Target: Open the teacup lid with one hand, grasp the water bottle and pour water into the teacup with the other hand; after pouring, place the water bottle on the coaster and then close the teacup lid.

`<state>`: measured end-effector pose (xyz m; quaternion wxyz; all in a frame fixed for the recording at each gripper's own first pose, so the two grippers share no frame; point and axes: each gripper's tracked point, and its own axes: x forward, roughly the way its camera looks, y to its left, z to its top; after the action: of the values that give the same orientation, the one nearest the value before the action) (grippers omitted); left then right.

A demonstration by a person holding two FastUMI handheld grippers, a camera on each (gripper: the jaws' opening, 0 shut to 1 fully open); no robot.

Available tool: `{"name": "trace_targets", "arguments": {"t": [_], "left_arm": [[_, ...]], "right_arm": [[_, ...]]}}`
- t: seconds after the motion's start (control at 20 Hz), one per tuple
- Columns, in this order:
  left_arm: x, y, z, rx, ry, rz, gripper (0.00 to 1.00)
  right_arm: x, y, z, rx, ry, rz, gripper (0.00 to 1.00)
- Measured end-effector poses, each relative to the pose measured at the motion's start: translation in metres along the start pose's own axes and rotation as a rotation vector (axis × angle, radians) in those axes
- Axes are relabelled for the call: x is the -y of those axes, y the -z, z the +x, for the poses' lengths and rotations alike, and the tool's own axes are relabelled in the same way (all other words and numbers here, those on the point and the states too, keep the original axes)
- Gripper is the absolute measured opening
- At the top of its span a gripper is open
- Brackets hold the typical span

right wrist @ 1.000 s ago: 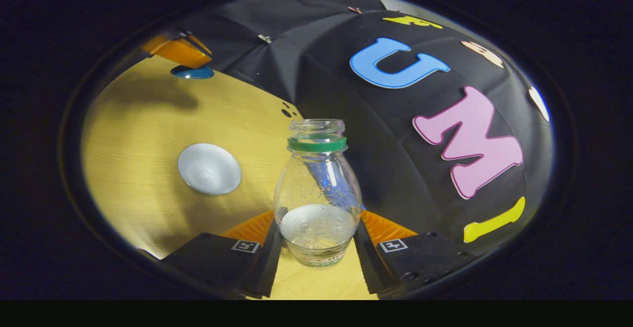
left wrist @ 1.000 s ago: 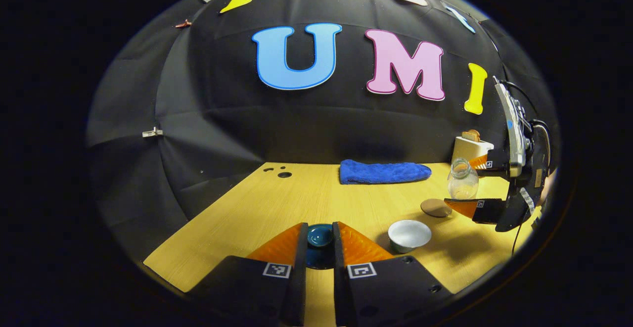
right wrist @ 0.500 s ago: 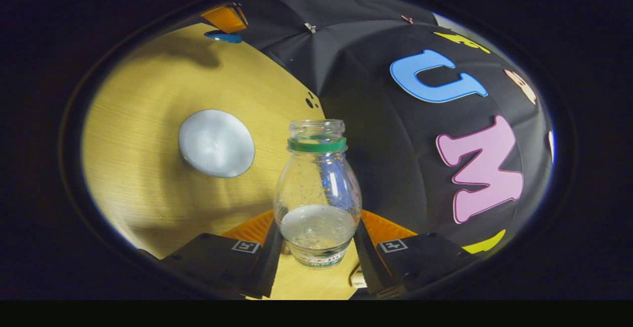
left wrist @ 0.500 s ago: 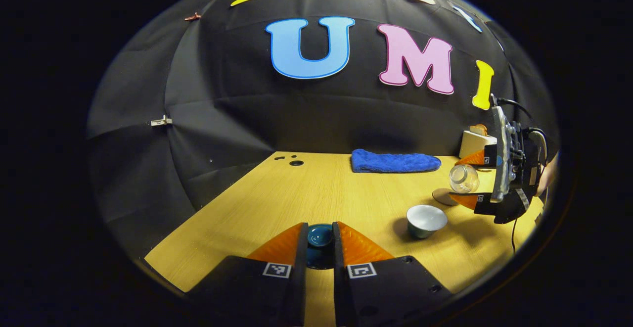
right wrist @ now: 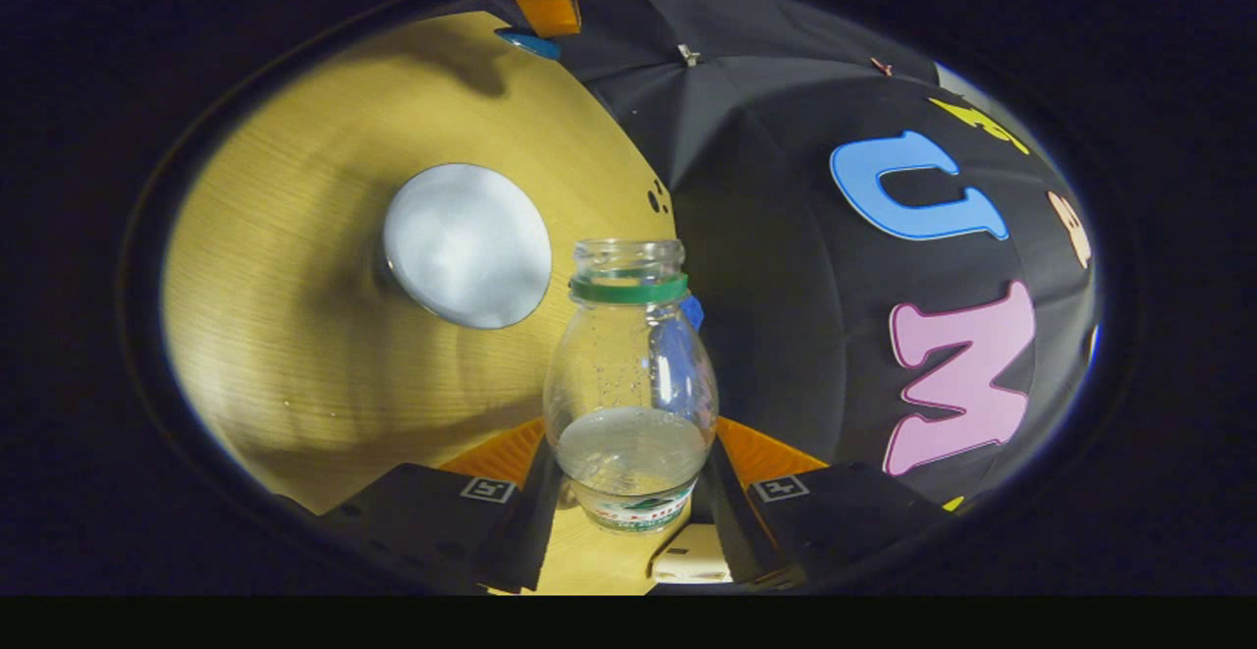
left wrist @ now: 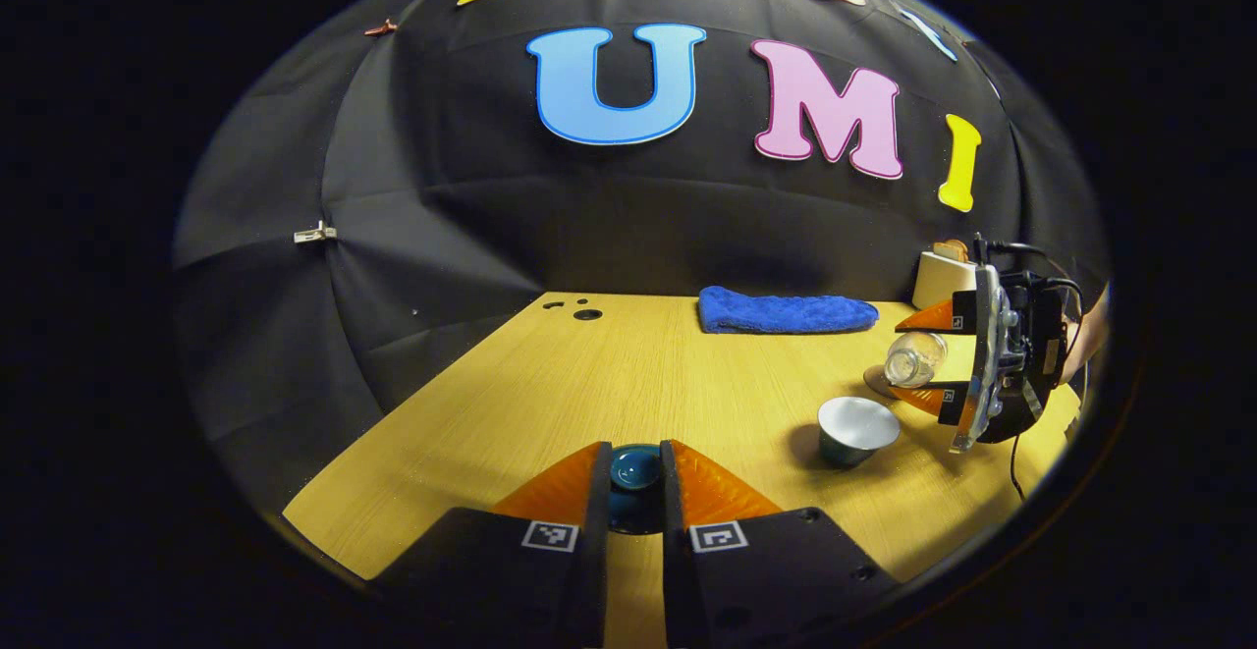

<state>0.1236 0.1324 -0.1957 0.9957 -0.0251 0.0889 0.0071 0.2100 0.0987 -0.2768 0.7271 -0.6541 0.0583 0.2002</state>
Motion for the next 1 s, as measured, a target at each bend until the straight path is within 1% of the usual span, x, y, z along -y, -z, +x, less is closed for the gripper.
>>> {"name": "trace_targets", "arguments": {"t": [0.05,0.1,0.15,0.2,0.25,0.3,0.7,0.75,0.8,0.85,0.9,0.95,1.0], "left_arm": [[0.001,0.003,0.001,-0.008,0.002,0.000,0.27],[0.001,0.005,0.002,-0.016,0.000,0.002,0.24],[-0.002,0.007,0.000,-0.019,-0.003,0.004,0.24],[-0.003,0.007,0.000,-0.022,-0.002,0.003,0.27],[-0.002,0.009,0.001,-0.024,-0.001,0.000,0.23],[-0.001,0.008,0.002,-0.024,0.001,-0.002,0.27],[0.001,0.008,0.004,-0.020,0.006,-0.009,0.27],[0.001,0.009,0.003,-0.021,0.007,-0.009,0.23],[0.001,0.011,0.002,-0.024,0.007,-0.010,0.24],[0.001,0.012,0.003,-0.027,0.006,-0.011,0.27],[0.000,0.014,0.002,-0.030,0.004,-0.012,0.23],[-0.001,0.013,0.003,-0.031,0.002,-0.012,0.27],[-0.001,0.014,0.003,-0.030,0.001,-0.013,0.27]], "right_arm": [[-0.001,-0.001,0.002,0.002,0.000,-0.014,0.72],[-0.003,0.000,0.001,-0.001,-0.001,-0.027,0.72],[-0.004,-0.001,0.002,-0.002,-0.005,-0.041,0.72],[-0.005,0.000,0.003,-0.004,-0.009,-0.055,0.72],[-0.005,0.000,0.004,-0.004,-0.011,-0.072,0.72],[-0.005,-0.001,0.004,-0.003,-0.009,-0.088,0.72],[0.005,-0.003,0.006,0.018,0.000,-0.215,0.72],[0.006,-0.004,0.008,0.022,0.003,-0.237,0.72],[0.007,-0.004,0.007,0.026,0.003,-0.252,0.72],[0.007,-0.004,0.007,0.028,-0.002,-0.256,0.72],[0.007,-0.004,0.008,0.030,-0.004,-0.260,0.72],[0.008,-0.005,0.008,0.031,-0.005,-0.268,0.72],[0.008,-0.005,0.008,0.034,-0.005,-0.278,0.72]]}}
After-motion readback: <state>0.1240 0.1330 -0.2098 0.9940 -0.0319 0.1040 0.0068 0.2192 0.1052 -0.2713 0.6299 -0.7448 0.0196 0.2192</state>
